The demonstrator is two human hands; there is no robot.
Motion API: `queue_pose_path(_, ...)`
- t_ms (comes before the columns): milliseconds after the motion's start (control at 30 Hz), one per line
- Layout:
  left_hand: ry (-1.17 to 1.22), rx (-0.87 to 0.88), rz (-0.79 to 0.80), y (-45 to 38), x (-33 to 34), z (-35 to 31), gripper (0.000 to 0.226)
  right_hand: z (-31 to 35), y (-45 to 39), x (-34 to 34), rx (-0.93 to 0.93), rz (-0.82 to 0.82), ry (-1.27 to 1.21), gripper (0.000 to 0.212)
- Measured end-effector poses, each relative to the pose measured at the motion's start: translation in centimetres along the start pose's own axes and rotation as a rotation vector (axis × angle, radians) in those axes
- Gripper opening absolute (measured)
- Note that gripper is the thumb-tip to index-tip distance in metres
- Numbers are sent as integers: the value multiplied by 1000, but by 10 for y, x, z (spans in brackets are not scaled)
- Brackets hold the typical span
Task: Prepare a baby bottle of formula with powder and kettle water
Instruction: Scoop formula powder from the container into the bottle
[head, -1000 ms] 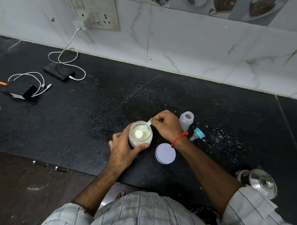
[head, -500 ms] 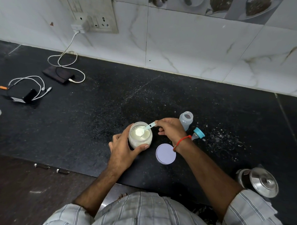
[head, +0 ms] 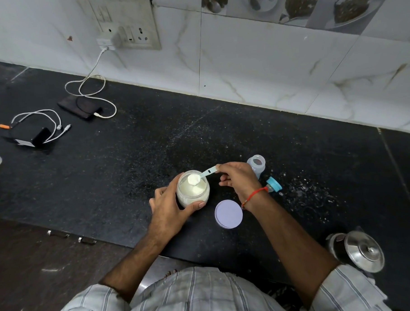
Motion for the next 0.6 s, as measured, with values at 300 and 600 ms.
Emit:
queue_pose_path(300, 16, -7, -34, -1, 1, 3, 87, 40, 32, -76, -214, -193, -347, 10)
queue_pose_path(600, 14, 5, -37, -2, 2, 4, 86, 26, 49, -163, -206, -541, -215, 14)
Point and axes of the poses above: each hand's wrist, its own y-axis away from the middle knuckle, its own x-axis out of the palm, z = x × y, the point moved 5 cm from there along -y, towards the middle knuckle, and after that the axes turned 14 degrees about z, right-handed, at the moved point
